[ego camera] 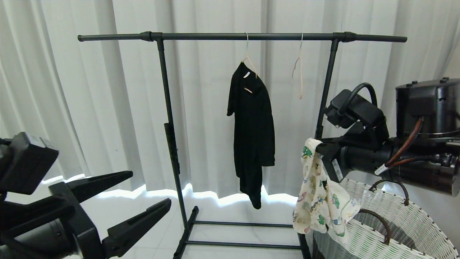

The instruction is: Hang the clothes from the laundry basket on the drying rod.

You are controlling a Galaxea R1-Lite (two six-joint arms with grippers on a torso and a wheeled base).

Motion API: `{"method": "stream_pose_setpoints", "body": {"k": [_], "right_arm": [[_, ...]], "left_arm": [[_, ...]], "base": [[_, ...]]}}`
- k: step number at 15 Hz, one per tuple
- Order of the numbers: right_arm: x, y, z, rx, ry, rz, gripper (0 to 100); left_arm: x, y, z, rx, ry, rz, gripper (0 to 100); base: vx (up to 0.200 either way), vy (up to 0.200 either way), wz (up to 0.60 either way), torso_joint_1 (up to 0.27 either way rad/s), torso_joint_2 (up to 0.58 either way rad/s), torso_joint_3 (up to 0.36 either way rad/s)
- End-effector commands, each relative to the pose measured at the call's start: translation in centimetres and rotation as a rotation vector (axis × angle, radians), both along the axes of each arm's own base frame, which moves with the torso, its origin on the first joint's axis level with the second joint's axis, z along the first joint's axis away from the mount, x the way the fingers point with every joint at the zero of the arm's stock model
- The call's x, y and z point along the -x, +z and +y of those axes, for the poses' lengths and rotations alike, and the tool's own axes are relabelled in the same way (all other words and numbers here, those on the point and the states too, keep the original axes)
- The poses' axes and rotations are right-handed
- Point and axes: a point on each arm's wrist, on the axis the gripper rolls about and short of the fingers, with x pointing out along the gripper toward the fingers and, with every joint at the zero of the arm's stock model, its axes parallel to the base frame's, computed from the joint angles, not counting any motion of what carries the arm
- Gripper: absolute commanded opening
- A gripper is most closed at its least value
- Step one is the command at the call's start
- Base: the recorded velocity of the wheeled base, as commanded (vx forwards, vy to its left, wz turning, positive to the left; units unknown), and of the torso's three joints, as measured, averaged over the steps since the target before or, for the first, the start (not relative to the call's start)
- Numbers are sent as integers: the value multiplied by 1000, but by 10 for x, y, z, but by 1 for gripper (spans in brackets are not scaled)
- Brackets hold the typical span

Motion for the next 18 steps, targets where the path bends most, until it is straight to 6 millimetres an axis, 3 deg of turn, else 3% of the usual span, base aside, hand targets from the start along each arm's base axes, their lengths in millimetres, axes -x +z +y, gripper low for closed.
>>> {"method": "stream_pose_setpoints", "body": {"k": [1,5,10,18], "right_arm": [[-7,6,16,-14,29,-13,0],[-14,23,56,-59,107,-57,0],[-6,34,102,-99,212,-88,0],[7,52,113,-114,256,-99,0]], "left_arm": [[-12,0,-19,-25,-59,34,100],[-14,4,-47,3,-161,87,100],[-21,21,-62,79,-172,103,100],[-49,13,-89,25,-100,136,100]], "base": [[0,0,0,0,0,0],[0,0,0,0,0,0],[0,0,0,0,0,0],[0,0,0,0,0,0]]}}
